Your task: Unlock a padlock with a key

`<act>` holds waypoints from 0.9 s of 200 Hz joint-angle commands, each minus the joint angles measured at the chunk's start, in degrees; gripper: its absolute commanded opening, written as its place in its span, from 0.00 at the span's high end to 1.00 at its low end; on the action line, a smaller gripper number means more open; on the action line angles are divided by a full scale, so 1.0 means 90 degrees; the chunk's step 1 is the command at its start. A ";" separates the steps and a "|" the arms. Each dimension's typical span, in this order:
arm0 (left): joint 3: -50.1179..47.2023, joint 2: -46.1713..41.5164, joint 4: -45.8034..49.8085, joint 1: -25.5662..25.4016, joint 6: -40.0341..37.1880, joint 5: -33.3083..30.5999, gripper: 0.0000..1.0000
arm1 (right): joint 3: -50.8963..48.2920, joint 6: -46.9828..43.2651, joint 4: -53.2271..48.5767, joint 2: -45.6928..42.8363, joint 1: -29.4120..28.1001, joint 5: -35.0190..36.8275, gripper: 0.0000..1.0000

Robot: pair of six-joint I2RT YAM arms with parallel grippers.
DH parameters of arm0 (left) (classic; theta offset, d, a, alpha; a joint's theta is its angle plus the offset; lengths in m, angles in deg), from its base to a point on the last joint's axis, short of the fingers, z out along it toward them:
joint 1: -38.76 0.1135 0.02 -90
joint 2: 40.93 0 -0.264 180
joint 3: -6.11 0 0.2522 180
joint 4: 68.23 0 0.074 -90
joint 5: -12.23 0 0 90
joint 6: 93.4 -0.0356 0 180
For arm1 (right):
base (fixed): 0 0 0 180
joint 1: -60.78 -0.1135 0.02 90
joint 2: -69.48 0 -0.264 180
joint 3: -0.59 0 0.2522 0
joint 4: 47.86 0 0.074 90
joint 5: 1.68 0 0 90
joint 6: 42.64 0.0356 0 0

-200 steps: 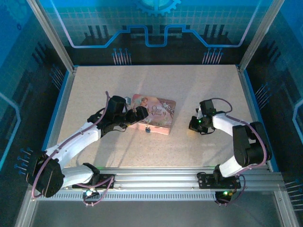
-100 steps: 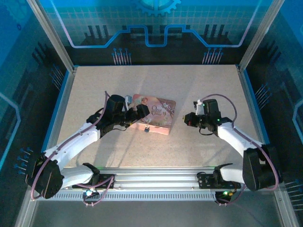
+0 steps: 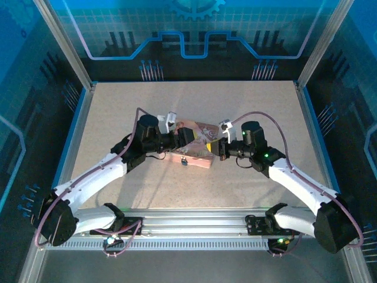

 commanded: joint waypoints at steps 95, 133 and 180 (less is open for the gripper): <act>0.0258 0.0308 -0.0048 -0.0229 0.0017 -0.0083 0.41 | 0.0499 -0.0751 0.0135 -0.0141 -0.0699 -0.0095 0.99; 0.0258 0.0379 -0.0022 -0.0224 0.0075 -0.0095 0.44 | 0.0542 -0.0767 0.0153 -0.0180 -0.0733 -0.0081 0.99; 0.0268 0.0406 -0.0025 -0.0229 0.0102 -0.0106 0.53 | 0.0601 -0.0796 0.0109 -0.0151 -0.0751 -0.0052 0.99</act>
